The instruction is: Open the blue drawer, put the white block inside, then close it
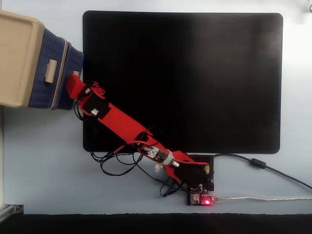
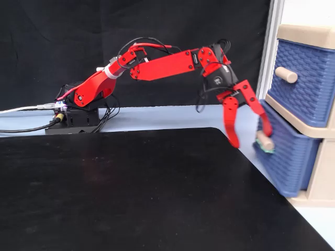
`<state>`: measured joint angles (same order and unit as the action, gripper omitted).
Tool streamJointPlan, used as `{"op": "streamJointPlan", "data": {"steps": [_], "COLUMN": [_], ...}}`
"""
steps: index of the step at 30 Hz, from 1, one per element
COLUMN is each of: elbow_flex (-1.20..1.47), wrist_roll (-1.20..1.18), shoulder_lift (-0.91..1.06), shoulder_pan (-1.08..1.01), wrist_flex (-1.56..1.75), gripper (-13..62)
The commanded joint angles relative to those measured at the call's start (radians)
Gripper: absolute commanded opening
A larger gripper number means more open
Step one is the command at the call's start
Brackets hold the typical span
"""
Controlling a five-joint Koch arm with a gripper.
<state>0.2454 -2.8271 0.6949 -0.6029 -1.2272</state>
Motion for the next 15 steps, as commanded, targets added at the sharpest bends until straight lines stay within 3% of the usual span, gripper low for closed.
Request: {"op": "streamJointPlan", "data": {"steps": [1,8,12,15], "elbow_flex": [-0.023,-0.009,-0.021,-0.012], "wrist_roll": [-0.080,-0.135,-0.080,0.095], "shoulder_lift": [0.015,-0.006,0.097,0.264], "shoulder_pan": [0.015,0.018,-0.095,-0.196], "wrist_flex": [0.170,0.287,-0.041,-0.417], "gripper": [31.8,33.5,34.0,34.0]}}
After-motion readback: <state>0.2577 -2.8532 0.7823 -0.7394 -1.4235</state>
